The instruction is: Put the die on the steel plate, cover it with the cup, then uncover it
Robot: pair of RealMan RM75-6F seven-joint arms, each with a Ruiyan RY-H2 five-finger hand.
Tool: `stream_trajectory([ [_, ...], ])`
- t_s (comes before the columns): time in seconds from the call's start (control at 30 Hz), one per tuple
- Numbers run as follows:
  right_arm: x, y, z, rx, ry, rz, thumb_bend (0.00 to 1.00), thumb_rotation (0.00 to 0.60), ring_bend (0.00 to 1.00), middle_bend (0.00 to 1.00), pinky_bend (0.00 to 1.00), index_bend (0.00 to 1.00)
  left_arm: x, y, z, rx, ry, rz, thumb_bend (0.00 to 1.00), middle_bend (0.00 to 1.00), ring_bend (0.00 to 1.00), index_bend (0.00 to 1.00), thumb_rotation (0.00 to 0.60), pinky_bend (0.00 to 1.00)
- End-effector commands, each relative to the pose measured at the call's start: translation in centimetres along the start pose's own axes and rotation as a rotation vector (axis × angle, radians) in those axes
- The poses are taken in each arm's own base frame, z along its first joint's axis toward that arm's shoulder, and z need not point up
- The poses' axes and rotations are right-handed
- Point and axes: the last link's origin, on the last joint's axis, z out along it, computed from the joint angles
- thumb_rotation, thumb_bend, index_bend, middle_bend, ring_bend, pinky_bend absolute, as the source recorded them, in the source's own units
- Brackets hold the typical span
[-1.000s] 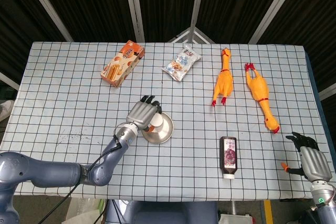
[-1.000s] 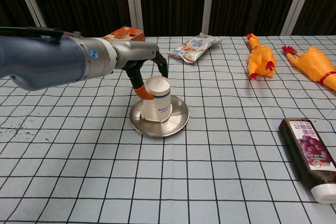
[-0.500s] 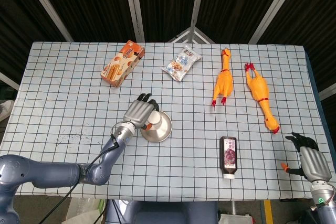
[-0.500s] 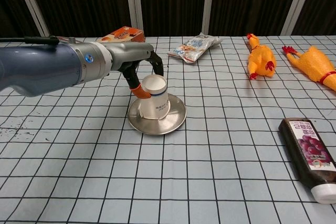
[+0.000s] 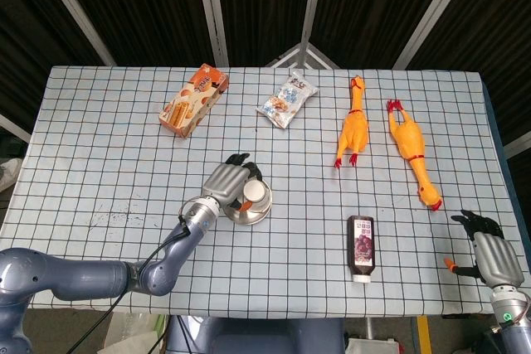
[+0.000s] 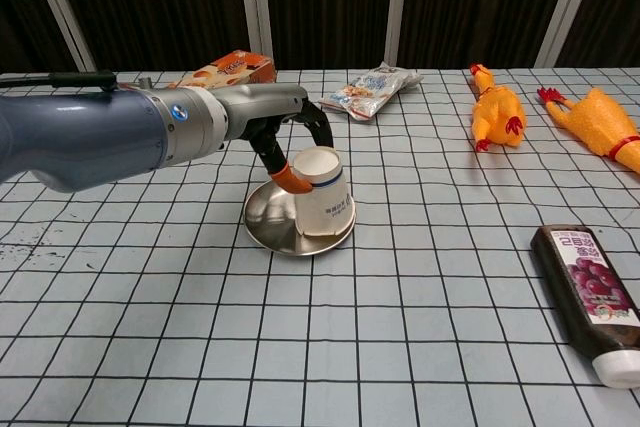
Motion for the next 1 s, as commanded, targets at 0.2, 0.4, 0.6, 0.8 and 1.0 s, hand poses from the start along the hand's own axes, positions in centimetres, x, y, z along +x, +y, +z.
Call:
stream_trajectory([
  [0.2,0.0,0.0,0.0,-0.001,-0.005,-0.001,0.23,0.600,0.10,0.11,0.00,0.21,-0.1,-0.5,0.1,0.026,0.005,0.030,0.52,0.21,0.00,0.54,0.600,0.00],
  [0.4,-0.1,0.0,0.0,0.001,-0.007,-0.002,0.23,0.600,0.10,0.11,0.00,0.21,0.2,-0.8,0.0,0.058,0.001,0.027,0.51,0.21,0.00,0.54,0.600,0.00],
  [0.6,-0.1,0.0,0.0,-0.002,-0.010,0.000,0.23,0.600,0.10,0.11,0.00,0.21,0.4,-0.9,0.0,0.082,-0.022,-0.007,0.51,0.21,0.00,0.55,0.600,0.00],
  [0.8,-0.2,0.0,0.1,-0.003,-0.015,-0.001,0.23,0.600,0.10,0.11,0.00,0.21,0.7,-0.1,0.2,0.091,-0.044,-0.105,0.51,0.22,0.00,0.55,0.600,0.00],
  [1.0,-0.1,0.0,0.1,-0.005,-0.014,0.001,0.23,0.600,0.10,0.11,0.00,0.21,1.1,0.5,0.4,0.103,-0.042,-0.071,0.51,0.23,0.00,0.57,0.600,0.00],
])
